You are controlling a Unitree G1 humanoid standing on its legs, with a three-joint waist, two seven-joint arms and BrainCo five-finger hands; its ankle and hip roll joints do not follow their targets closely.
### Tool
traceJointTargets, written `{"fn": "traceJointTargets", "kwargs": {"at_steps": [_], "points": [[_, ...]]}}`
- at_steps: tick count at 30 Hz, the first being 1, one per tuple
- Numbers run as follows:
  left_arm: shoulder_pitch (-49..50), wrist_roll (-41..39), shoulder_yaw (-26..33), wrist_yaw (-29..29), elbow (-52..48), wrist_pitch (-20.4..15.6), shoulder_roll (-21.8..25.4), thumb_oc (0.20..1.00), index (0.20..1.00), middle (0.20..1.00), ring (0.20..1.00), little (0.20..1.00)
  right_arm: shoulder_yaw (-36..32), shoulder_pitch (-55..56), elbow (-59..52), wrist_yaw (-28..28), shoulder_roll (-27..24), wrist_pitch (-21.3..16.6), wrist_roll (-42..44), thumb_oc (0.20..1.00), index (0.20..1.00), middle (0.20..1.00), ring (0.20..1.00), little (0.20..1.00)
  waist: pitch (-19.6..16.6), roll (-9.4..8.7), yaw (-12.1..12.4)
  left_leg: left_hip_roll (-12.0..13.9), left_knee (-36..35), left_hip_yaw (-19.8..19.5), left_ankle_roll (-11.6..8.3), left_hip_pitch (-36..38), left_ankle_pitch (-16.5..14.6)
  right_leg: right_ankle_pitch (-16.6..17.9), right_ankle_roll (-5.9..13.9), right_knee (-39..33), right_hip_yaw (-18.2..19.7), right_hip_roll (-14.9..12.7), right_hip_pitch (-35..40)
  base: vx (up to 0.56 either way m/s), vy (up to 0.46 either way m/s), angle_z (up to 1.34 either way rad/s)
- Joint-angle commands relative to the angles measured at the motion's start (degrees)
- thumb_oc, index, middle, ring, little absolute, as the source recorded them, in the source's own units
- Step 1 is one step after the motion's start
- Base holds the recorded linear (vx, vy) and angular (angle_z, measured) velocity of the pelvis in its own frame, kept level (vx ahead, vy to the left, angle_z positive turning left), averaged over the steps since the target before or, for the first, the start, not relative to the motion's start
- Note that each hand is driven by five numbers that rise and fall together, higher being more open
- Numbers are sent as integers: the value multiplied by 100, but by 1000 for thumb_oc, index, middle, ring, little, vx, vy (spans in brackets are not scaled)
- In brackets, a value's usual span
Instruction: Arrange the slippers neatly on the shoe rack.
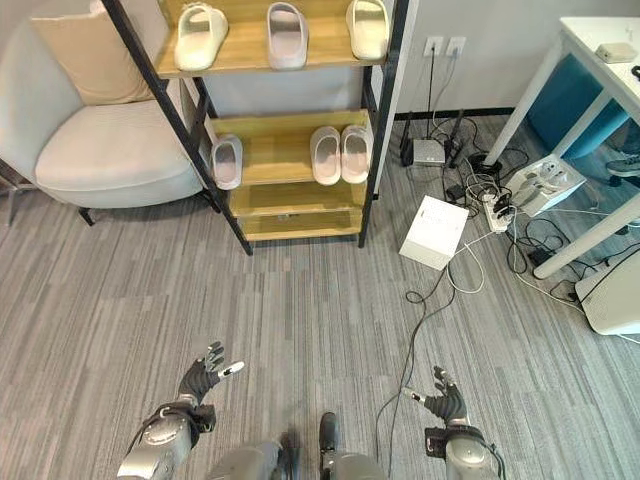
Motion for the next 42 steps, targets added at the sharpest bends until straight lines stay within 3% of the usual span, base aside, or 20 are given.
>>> {"fn": "traceJointTargets", "kwargs": {"at_steps": [1,4,5,6,8,9,10,14,15,16,17,18,21,23,26,30,34,36,39,42], "points": [[-40,11,49,76,-157,-143,65,1000,1000,1000,1000,1000,-187,119,-227,-135,-272,-161,27,1000,1000,1000,1000,1000,39,120,-31,115,-912,-97,-26,169,537,-1098,624,392,-90,-145,340,320,78,28],[10,-35,119,99,-150,-155,59,1000,1000,1000,1000,1000,-163,148,-241,-104,-242,-110,-34,1000,1000,1000,1000,1000,-37,124,1,197,-912,46,-32,135,556,-1166,666,384,-10,-156,508,551,224,0],[110,-68,181,102,-20,-151,17,1000,1000,1000,1000,1000,-105,208,-271,-7,-192,-47,-187,1000,1000,1000,1000,1000,-238,113,69,174,-912,153,22,344,1008,-1216,795,479,107,-340,791,609,272,-37],[110,-68,180,102,-18,-152,18,1000,1000,1000,1000,1000,-106,209,-272,-7,-191,-46,-187,1000,1000,1000,1000,1000,-235,108,83,173,-912,167,23,352,1004,-1218,797,481,120,-346,794,823,368,-33],[127,-51,164,94,123,-121,47,1000,1000,1000,1000,1000,-77,227,-228,58,-47,-32,-180,1000,1000,1000,1000,1000,-379,-31,128,38,-813,291,258,640,812,-731,1057,1313,202,-672,619,573,271,-32],[127,-51,165,94,123,-121,46,1000,1000,1000,1000,1000,-76,227,-228,58,-48,-32,-180,1000,1000,1000,1000,1000,-390,-26,120,41,-823,282,257,628,823,-731,1055,1319,194,-667,603,637,347,-32],[147,-64,146,65,60,-114,142,1000,1000,1000,1000,1000,-52,245,-249,90,-4,-29,-148,1000,1000,1000,1000,1000,-336,-64,116,-50,-704,353,444,840,546,-142,1173,2502,178,-898,139,277,175,-19],[113,-5,95,56,-4,-89,248,1000,1000,1000,1000,1000,-6,207,-199,74,36,-18,-184,1000,1000,1000,1000,1000,-198,-41,103,-150,-654,479,659,1194,262,311,1181,3878,50,-1198,-499,291,199,14],[91,0,69,49,-38,-90,270,1000,1000,1000,1000,1000,17,168,-201,70,73,-26,-171,1000,1000,1000,1000,1000,-140,15,97,-131,-697,484,687,1325,218,202,1077,4028,-12,-1222,-782,222,130,-9],[79,7,59,40,-75,-92,290,1000,1000,1000,1000,1000,7,163,-230,77,77,-26,-146,1000,1000,1000,1000,1000,-104,67,88,-105,-702,485,696,1396,202,55,1064,3916,-99,-1214,-866,298,59,-8],[27,25,48,24,-78,-116,313,1000,1000,1000,1000,1000,-3,97,-260,72,96,-82,-83,1000,1000,1000,1000,1000,-6,202,81,21,-747,525,655,1590,139,-508,977,3321,-395,-1118,-988,193,2,5],[25,25,48,24,-78,-116,312,1000,1000,1000,1000,1000,-3,95,-260,72,96,-82,-83,1000,1000,1000,1000,1000,-3,206,77,26,-750,520,653,1593,142,-503,973,3310,-403,-1112,-980,204,-35,17],[29,163,-25,-39,-142,-103,337,1000,1000,1000,1000,1000,-9,27,-251,64,113,-47,-43,1000,1000,1000,1000,1000,51,290,68,154,-776,543,555,1724,92,-672,1059,1850,-436,-862,-921,156,-106,12],[0,259,-27,-46,-184,-138,340,1000,1000,1000,1000,1000,-26,37,-317,69,109,-6,-59,1000,1000,1000,1000,1000,60,289,57,199,-777,581,445,1822,61,-361,1216,644,-198,-669,-927,210,-194,13],[23,278,9,-61,-268,-171,358,1000,1000,1000,1000,1000,-38,66,-324,67,78,9,-140,1000,1000,1000,1000,1000,33,290,44,229,-781,590,377,1967,-5,-162,1299,405,-56,-629,-986,289,-282,30],[98,241,4,-135,-237,-127,281,1000,1000,1000,1000,1000,-78,167,-322,142,90,8,-99,1000,1000,1000,1000,1000,-135,272,-18,423,-763,524,208,2271,-168,-260,1099,520,87,-525,-726,317,-334,32],[65,-1,-59,-125,-157,-111,170,1000,1000,1000,1000,1000,-87,144,-312,165,-53,-66,95,1000,1000,1000,1000,1000,-75,147,13,422,642,211,34,1594,98,-494,793,368,17,-443,-259,163,-285,-5],[62,-29,-75,-129,-159,-79,145,1000,1000,1000,1000,1000,-110,150,-303,166,-80,-49,108,1000,1000,1000,1000,1000,-103,109,-4,413,380,188,75,1464,9,-576,778,312,-70,-480,-188,52,-94,-17],[8,44,-150,-84,-103,-31,133,1000,1000,1000,1000,1000,-166,125,-221,34,-145,-117,108,1000,1000,1000,1000,1000,-89,68,-20,414,-245,137,78,1067,428,-693,741,312,-319,-498,-50,36,-11,8],[39,-79,-138,-108,-128,-76,84,1000,1000,1000,1000,1000,-156,196,-188,92,-78,-80,101,1000,1000,1000,1000,1000,-213,204,-30,413,-851,75,97,1408,485,-704,765,363,-237,-419,-39,106,113,10]]}}
